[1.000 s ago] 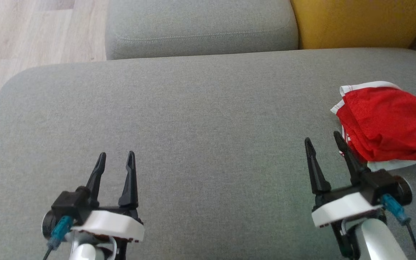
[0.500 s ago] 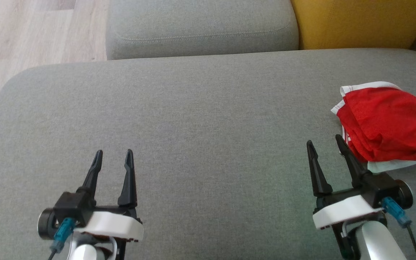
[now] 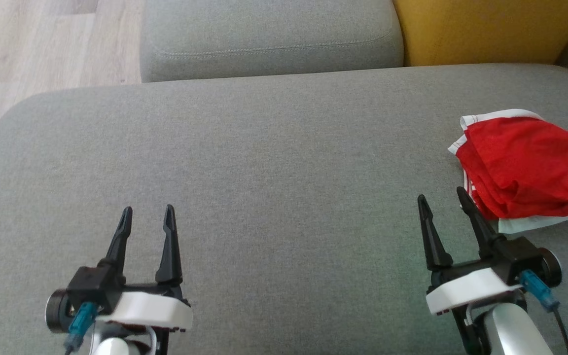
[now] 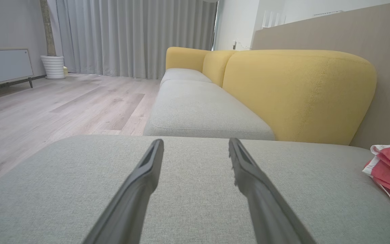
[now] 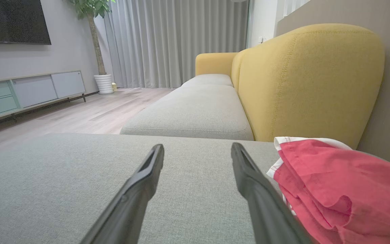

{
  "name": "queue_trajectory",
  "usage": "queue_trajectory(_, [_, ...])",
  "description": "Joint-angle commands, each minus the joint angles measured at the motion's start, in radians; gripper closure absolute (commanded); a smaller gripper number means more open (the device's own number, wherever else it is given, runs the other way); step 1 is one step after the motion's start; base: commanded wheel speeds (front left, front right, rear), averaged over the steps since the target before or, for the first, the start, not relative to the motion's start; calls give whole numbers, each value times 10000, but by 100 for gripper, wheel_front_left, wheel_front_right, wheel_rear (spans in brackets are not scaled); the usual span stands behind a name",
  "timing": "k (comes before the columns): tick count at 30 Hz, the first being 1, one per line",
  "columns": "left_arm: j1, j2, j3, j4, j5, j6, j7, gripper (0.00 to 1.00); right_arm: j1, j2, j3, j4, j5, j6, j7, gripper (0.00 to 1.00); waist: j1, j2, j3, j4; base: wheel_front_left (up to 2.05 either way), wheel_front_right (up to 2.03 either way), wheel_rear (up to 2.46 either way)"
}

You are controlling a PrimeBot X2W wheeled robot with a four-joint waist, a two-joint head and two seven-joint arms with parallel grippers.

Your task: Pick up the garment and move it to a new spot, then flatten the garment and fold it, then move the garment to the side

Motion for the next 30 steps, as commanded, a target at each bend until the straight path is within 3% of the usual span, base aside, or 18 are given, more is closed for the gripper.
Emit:
queue_trajectory(1, [-251, 29, 381, -405, -24, 8, -122, 0, -357, 23, 252, -280, 112, 33, -118, 0, 0, -1, -5, -2, 0, 0, 0])
queue_trajectory(13, [-216, 29, 599, -336, -716, -378, -122, 0, -398, 24, 320, -199, 200, 33, -129, 0, 0, -1, -3, -54, 0, 0, 0])
queue_trajectory(14, [48, 0, 276, 30, -723, -354, 0, 100, -7, 2, 90, 76, 147, 0, -2, 100, 0, -1, -3, -57, 0, 0, 0])
queue_trajectory(19, [237, -16, 247, 557, -803, -358, 33, 100, 235, 4, 125, 530, 241, 0, 22, 100, 0, -1, -2, -61, 0, 0, 0])
queue_trajectory(30, [78, 71, 382, 678, -2113, -506, 269, 100, 180, -69, 9, 459, 1688, 3, 270, 100, 0, -1, 10, -62, 0, 0, 0])
